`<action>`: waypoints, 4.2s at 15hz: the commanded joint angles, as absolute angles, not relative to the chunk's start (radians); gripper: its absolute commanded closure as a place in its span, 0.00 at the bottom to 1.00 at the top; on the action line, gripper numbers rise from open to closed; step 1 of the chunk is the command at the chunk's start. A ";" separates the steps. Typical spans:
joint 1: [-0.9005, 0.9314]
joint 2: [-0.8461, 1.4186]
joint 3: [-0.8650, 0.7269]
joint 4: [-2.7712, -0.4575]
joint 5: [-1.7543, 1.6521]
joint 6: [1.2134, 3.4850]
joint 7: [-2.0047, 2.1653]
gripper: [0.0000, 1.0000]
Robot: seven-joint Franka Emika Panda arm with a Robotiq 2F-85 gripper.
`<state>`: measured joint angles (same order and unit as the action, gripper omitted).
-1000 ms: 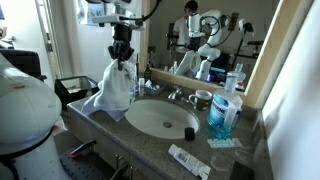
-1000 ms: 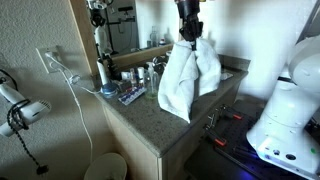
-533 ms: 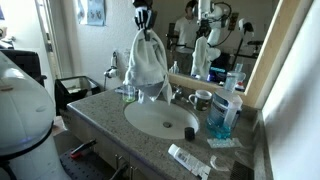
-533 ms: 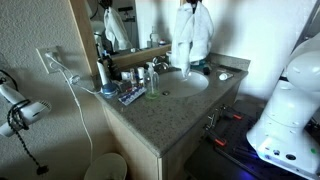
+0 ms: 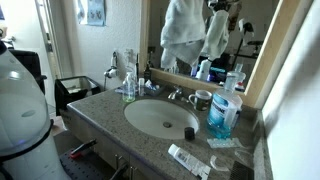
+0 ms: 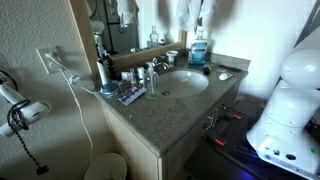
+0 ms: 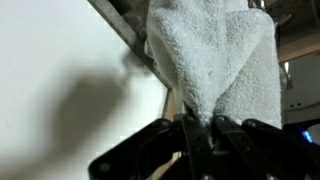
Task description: Hang up the towel.
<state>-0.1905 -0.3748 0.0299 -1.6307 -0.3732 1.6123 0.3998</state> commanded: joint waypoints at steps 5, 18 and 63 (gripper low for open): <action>-0.249 -0.174 -0.043 -1.247 -0.512 1.602 0.580 0.93; -0.257 -0.163 0.000 -1.253 -0.650 1.670 0.777 0.97; -0.452 0.207 -0.201 -0.752 -0.842 1.664 0.886 0.93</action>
